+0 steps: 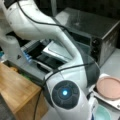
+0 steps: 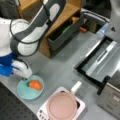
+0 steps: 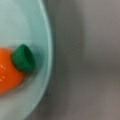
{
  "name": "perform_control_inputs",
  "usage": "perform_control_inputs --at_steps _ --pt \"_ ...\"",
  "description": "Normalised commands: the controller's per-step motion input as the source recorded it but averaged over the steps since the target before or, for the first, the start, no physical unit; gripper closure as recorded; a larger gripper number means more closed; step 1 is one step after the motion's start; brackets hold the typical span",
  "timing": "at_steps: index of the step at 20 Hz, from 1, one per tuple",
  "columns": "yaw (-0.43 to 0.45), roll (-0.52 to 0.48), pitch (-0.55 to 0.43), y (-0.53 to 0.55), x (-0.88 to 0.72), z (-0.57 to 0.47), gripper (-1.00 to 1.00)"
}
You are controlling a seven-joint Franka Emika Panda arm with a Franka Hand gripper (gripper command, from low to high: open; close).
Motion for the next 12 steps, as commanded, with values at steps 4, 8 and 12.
perform_control_inputs --at_steps 4,8,12 --pt "0.017 -0.27 0.161 0.27 -0.02 0.12 -1.0" --pt "0.007 -0.293 0.138 0.36 -0.13 0.14 -1.0" --pt "-0.024 -0.312 0.1 0.45 -0.24 0.24 -1.0"
